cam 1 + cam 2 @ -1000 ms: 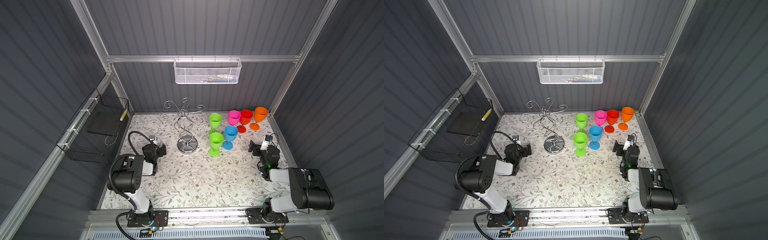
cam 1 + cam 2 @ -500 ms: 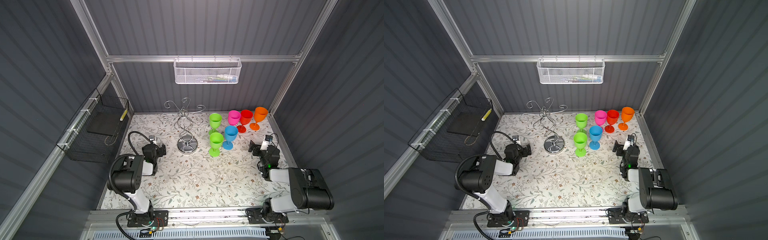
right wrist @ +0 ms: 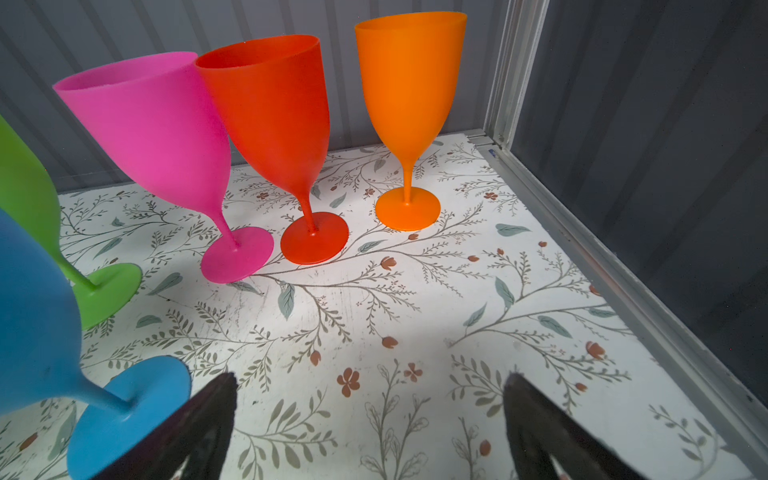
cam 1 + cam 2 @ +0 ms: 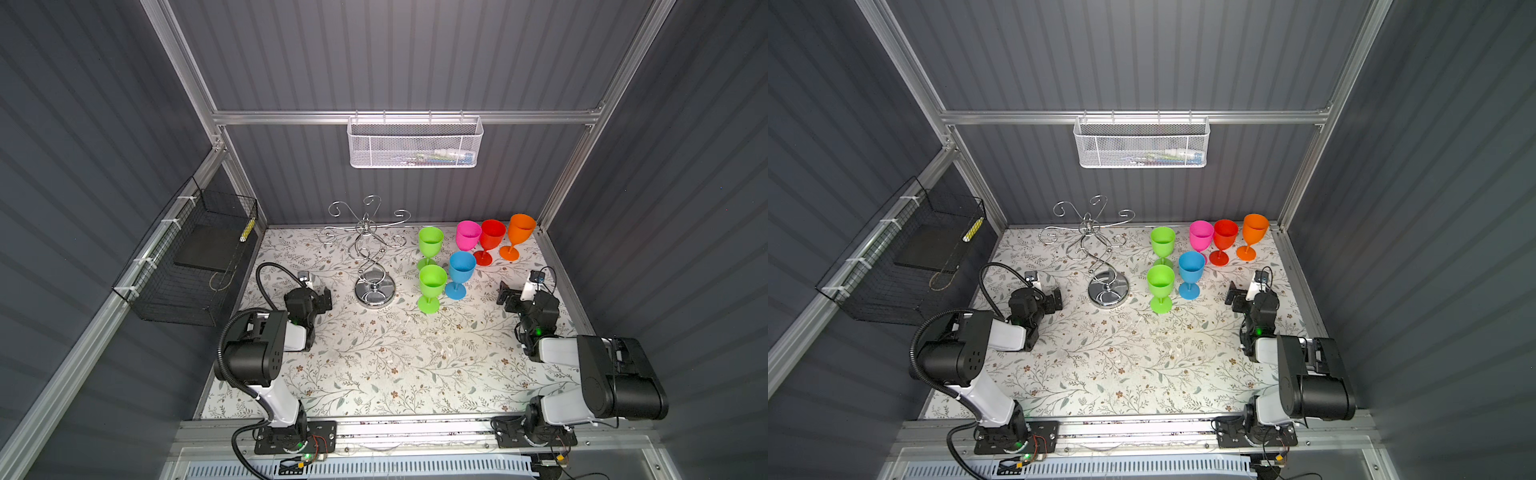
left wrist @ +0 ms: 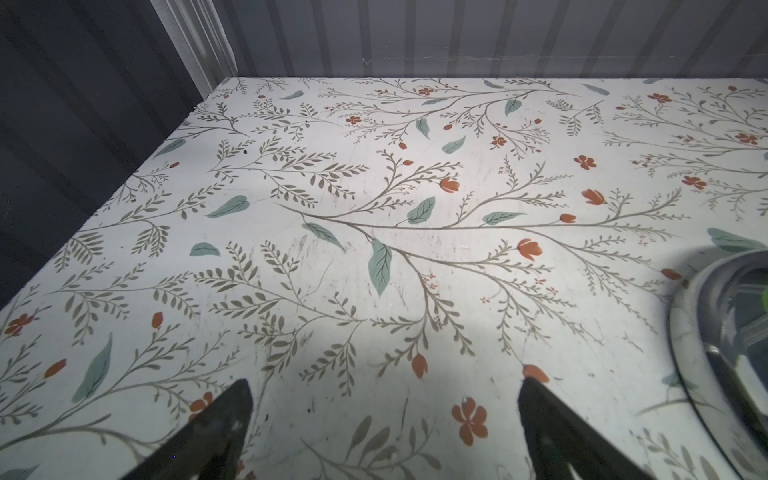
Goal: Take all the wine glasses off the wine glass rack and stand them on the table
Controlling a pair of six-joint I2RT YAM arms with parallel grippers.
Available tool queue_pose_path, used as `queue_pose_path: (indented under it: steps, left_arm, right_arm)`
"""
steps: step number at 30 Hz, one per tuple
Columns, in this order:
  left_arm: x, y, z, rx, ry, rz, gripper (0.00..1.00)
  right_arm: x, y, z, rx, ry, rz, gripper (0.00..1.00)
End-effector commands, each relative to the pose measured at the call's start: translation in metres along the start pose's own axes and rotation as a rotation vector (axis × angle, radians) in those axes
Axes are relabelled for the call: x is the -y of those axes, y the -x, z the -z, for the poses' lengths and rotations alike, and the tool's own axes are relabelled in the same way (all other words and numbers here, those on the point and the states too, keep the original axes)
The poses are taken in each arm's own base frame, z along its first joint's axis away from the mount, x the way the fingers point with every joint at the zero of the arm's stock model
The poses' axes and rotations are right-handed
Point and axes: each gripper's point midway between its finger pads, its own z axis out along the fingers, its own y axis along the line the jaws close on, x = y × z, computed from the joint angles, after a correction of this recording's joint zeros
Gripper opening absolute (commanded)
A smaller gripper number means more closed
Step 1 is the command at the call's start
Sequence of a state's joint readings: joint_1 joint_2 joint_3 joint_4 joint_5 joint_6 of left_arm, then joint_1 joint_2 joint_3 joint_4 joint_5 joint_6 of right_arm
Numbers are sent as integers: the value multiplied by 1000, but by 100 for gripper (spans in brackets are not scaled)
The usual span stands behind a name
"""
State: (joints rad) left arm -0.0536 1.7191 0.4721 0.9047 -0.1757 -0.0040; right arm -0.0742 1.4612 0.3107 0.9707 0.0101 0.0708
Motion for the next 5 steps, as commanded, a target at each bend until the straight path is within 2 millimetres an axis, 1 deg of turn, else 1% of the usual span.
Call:
queue_pose_path:
  steps: [1,5]
  left_arm:
    - [1,3,1,11,3,-5,100]
    - [1,3,1,10,3,-6,100]
  right_arm:
    - [0,8,-3,16,-4,-2,99]
    - [-1,9,-1,24,0,-1,99]
